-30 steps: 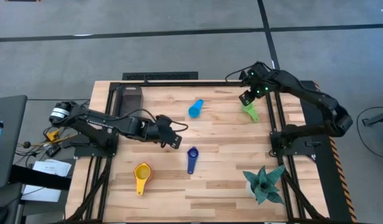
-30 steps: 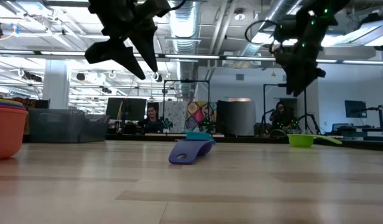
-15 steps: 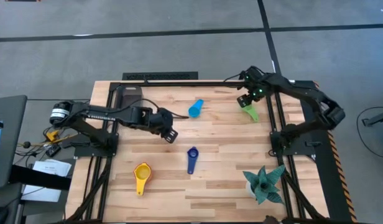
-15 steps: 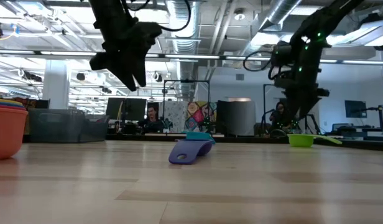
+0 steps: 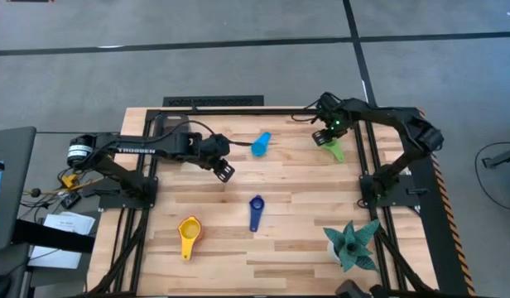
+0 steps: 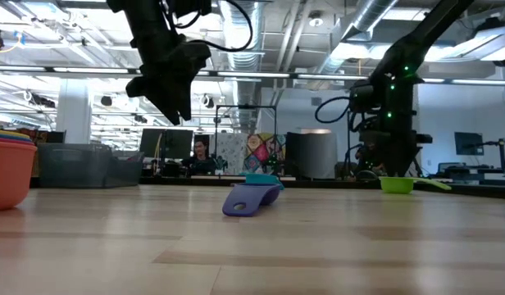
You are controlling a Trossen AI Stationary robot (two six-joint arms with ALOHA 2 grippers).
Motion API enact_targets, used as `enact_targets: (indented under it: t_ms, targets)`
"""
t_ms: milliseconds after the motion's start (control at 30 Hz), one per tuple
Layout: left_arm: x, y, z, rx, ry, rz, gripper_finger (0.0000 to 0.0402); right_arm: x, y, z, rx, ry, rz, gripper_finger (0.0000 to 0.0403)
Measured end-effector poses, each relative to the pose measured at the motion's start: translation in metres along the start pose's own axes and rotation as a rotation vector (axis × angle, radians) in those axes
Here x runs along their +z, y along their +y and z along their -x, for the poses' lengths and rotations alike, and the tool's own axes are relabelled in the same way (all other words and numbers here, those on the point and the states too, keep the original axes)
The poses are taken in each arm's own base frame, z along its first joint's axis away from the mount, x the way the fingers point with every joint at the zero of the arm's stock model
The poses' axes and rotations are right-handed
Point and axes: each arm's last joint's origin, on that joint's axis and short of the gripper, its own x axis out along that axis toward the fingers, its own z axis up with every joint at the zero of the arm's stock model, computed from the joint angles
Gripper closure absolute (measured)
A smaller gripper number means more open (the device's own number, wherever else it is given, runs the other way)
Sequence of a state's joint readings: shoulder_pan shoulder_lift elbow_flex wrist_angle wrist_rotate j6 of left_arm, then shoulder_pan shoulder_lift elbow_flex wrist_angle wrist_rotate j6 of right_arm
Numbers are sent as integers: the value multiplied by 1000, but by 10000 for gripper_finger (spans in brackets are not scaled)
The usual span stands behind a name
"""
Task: Nest measuring cups in basket
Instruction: Stack the light green measuring cup on top of the yellow measuring cup
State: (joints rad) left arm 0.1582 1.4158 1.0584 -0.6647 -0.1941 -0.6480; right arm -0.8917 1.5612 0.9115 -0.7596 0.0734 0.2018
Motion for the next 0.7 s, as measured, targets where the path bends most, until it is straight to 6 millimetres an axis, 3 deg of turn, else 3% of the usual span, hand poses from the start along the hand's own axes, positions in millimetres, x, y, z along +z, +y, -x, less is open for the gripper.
enact_targets:
  t_ms: [267, 700]
  targets:
    - [4, 5, -1, 9, -3, 6, 262, -3, -7, 19, -23, -73, -20, 235]
    - [6, 7, -2, 6, -13, 48, 262, 1, -15, -8, -48, 33, -35, 245]
